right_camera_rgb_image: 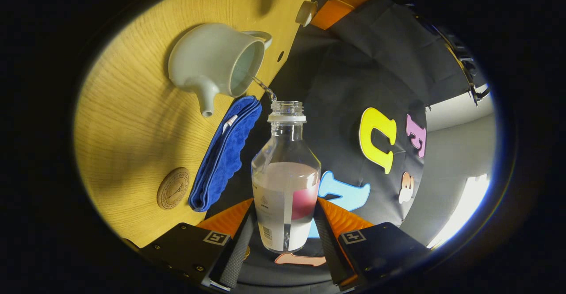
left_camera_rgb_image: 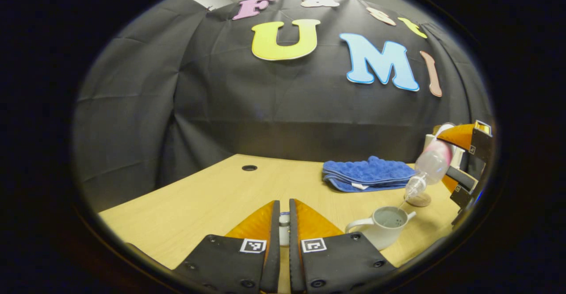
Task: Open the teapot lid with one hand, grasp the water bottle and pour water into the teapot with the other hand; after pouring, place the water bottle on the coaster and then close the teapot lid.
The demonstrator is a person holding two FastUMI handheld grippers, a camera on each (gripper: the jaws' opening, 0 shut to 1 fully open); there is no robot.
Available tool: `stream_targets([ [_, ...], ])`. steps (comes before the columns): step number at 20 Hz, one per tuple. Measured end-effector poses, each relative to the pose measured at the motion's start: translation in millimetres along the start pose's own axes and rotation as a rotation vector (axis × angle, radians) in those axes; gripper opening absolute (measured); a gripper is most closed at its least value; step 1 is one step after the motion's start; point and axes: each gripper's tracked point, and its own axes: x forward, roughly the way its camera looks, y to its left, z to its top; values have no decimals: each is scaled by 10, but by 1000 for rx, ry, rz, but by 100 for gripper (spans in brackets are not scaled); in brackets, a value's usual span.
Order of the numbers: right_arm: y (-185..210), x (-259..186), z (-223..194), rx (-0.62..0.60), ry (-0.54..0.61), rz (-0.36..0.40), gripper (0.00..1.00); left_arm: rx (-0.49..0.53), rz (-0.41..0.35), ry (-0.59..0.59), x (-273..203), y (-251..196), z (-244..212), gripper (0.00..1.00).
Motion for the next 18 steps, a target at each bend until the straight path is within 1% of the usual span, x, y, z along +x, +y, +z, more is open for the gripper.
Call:
stream_targets([
  [18,-201,64,-52,-70,-15,-51,76,4,-3,9,10,0,-24,16],
])
